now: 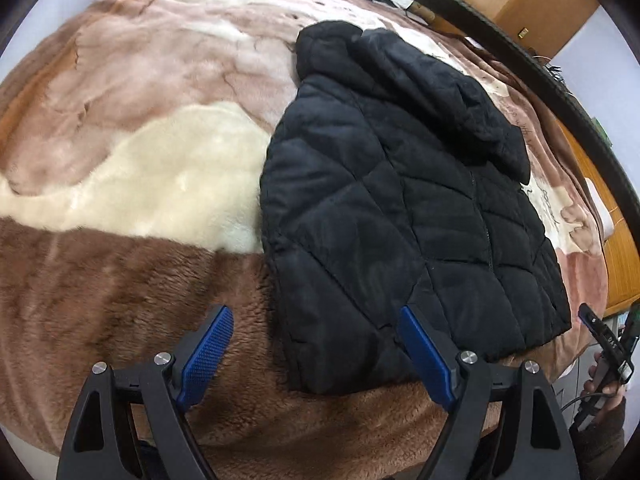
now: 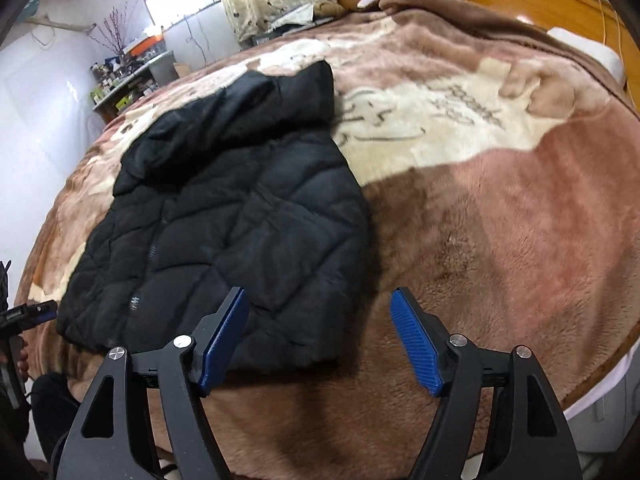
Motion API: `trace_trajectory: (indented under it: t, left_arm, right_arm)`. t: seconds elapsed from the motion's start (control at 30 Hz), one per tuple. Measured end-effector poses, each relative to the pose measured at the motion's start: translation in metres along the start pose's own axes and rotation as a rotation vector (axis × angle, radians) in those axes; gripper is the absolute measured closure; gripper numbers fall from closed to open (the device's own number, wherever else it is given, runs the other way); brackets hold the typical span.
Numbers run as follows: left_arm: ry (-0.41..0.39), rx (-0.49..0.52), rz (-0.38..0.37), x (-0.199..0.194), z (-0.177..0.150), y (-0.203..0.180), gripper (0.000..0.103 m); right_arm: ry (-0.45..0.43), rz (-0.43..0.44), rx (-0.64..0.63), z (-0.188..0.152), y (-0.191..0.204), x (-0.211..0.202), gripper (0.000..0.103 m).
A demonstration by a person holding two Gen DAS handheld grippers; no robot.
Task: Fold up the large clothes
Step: 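Grasp the jacket side edge with the left tool while the right tool grasps it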
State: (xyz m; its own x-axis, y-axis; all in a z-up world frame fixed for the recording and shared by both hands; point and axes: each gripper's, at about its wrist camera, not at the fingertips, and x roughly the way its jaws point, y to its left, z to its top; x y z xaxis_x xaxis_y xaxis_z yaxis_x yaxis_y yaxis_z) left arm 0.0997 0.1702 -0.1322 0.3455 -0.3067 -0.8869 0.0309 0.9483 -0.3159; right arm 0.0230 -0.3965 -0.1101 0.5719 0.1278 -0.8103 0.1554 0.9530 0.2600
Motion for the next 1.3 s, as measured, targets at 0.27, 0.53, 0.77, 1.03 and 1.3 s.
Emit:
trace_trajectory:
  t: [0.27,0.53,0.77,1.03,1.3]
  left_arm:
    - [0.043,-0.026,-0.019,0.03,0.003,-0.009,0.019]
    - [0.076,-0.017,0.026,0.05,0.001,-0.02,0.026]
    - [0.069,-0.062,0.032,0.054,0.0,-0.017,0.056]
    - [0.009,-0.032,-0.006,0.024,0.004,-0.028,0.082]
    - [-0.076,-0.021,-0.085,-0.025,0.006,-0.029,0.084]
  right_arm:
    - [0.071,0.039,0.03,-0.007,-0.008,0.032,0.029]
    - [0.128,0.088,0.032,-0.01,-0.007,0.048,0.029]
    - [0.156,0.122,0.077,-0.013,-0.003,0.054,0.057]
    - [0.108,0.156,0.075,-0.005,0.003,0.029,0.083]
    - [0.028,0.193,0.021,-0.001,0.023,-0.013,0.087]
